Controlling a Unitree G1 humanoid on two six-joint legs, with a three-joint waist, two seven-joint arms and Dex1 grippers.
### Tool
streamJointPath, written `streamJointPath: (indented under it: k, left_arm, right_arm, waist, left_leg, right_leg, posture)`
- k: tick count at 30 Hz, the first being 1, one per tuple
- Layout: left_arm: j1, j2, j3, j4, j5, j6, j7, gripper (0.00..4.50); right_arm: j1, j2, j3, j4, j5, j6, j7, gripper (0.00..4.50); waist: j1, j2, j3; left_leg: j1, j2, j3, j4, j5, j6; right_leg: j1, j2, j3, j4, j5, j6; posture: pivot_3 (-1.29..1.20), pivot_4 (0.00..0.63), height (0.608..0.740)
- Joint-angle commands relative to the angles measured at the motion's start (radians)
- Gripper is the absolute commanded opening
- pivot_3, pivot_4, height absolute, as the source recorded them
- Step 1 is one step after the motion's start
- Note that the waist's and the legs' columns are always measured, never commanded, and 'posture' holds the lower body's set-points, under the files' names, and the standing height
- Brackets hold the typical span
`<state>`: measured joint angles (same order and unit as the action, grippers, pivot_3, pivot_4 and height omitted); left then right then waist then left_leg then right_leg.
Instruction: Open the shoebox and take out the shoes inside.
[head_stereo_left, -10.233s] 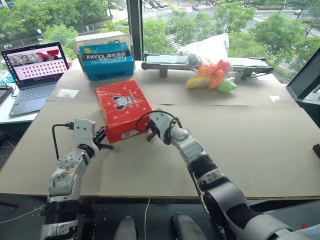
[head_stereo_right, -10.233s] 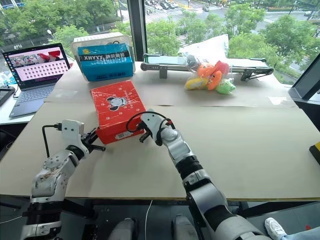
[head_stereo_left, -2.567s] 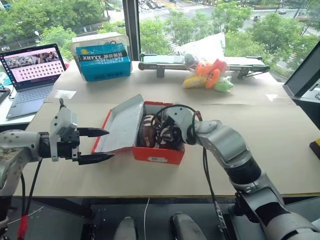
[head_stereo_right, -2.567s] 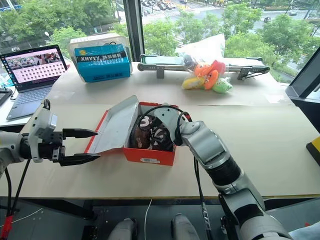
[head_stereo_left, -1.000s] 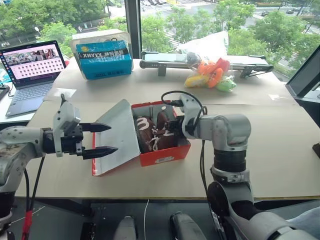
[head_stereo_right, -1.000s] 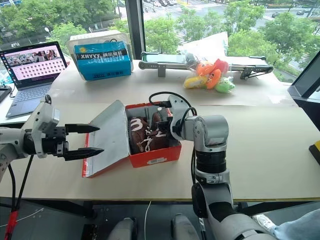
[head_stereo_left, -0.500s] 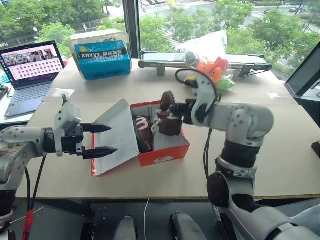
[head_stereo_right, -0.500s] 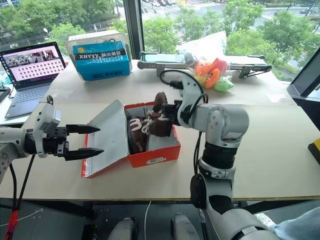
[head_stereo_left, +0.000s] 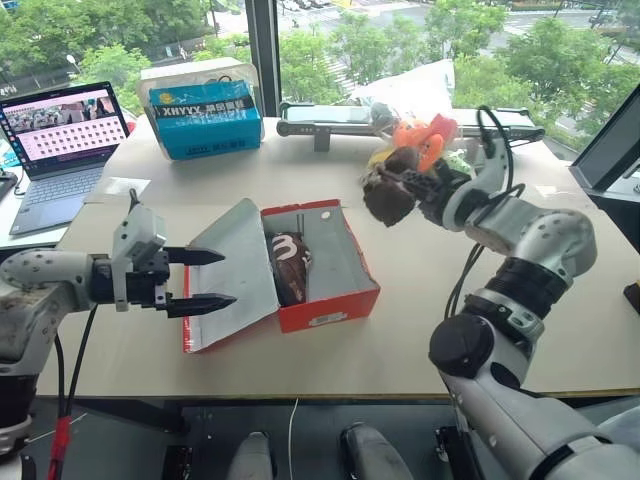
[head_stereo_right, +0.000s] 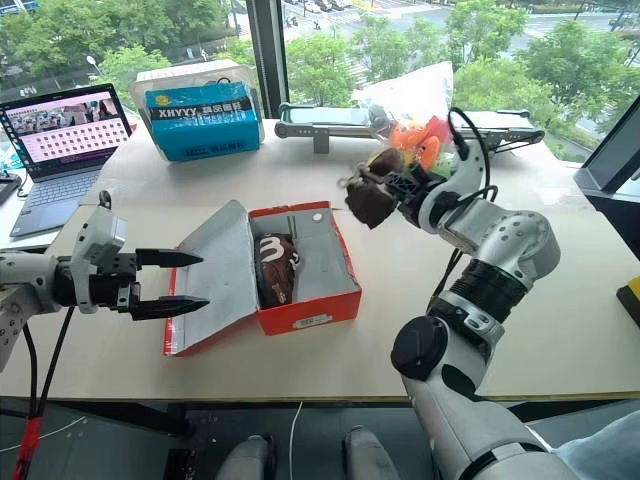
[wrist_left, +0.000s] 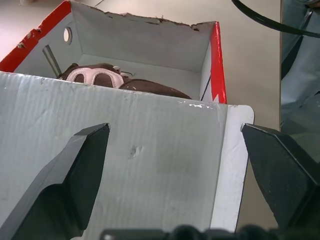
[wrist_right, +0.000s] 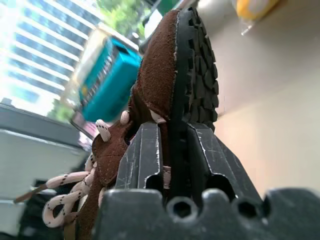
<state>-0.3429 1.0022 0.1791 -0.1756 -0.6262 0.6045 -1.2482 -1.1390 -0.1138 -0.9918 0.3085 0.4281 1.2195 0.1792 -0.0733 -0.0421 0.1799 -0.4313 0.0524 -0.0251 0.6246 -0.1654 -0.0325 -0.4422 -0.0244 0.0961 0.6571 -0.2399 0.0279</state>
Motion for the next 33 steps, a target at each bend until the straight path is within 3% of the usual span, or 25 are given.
streamJointPath:
  k: [1, 11, 20, 22, 30, 33]
  left_arm:
    - [-0.027, 0.003, 0.006, 0.000, 0.002, -0.019, -0.006, 4.50]
    - [-0.029, 0.004, 0.011, 0.001, 0.000, -0.018, -0.007, 4.50]
    - [-0.022, 0.010, 0.020, -0.007, -0.004, -0.014, -0.007, 4.50]
    - [-0.023, 0.011, 0.020, -0.007, -0.005, -0.013, -0.008, 4.50]
    - [-0.028, 0.012, 0.019, -0.004, -0.006, -0.011, -0.011, 4.50]
    - [-0.031, 0.012, 0.017, -0.005, -0.008, -0.007, -0.013, 4.50]
  right_arm:
    - [0.006, -0.072, 0.027, 0.174, 0.051, -0.207, 0.055, 0.35]
    - [0.092, -0.162, 0.197, 0.573, 0.006, -0.543, 0.071, 0.35]
    - [0.136, -0.195, 0.351, 0.636, -0.028, -0.637, 0.051, 0.35]
    - [0.144, -0.201, 0.356, 0.636, -0.014, -0.641, 0.045, 1.30]
    - [0.196, -0.255, 0.477, 0.506, -0.076, -0.638, -0.002, 3.92]
    - [0.226, -0.278, 0.520, 0.417, -0.096, -0.625, -0.013, 3.92]
  waist:
    - [-0.001, 0.001, 0.001]
    - [-0.027, 0.001, 0.001]
    - [-0.026, 0.001, 0.001]
    - [-0.024, 0.001, 0.001]
    - [-0.027, 0.001, 0.001]
    - [-0.029, 0.002, 0.002]
  left_leg:
    - [0.000, 0.000, 0.000, 0.000, 0.000, 0.000]
    - [0.000, -0.001, 0.000, 0.000, 0.000, 0.000]
    - [0.011, -0.001, 0.000, 0.001, 0.000, 0.000]
    - [0.014, -0.001, -0.001, 0.001, 0.000, 0.000]
    - [0.015, -0.001, 0.000, 0.001, 0.000, 0.000]
    - [0.014, -0.001, 0.000, -0.001, 0.000, 0.000]
  right_leg:
    - [0.000, 0.000, 0.000, 0.000, 0.000, 0.000]
    - [0.001, 0.000, 0.001, -0.001, 0.000, 0.001]
    - [0.014, 0.000, 0.001, -0.003, 0.001, 0.002]
    - [0.018, 0.000, 0.001, -0.004, 0.001, 0.002]
    - [0.020, 0.000, 0.003, -0.009, 0.003, 0.005]
    - [0.018, 0.000, 0.004, -0.009, 0.003, 0.005]
  posture:
    - [0.00, 0.150, 0.736]
    - [0.00, 0.150, 0.736]
    - [0.00, 0.150, 0.736]
    - [0.00, 0.150, 0.736]
    - [0.00, 0.150, 0.736]
    - [0.00, 0.150, 0.736]
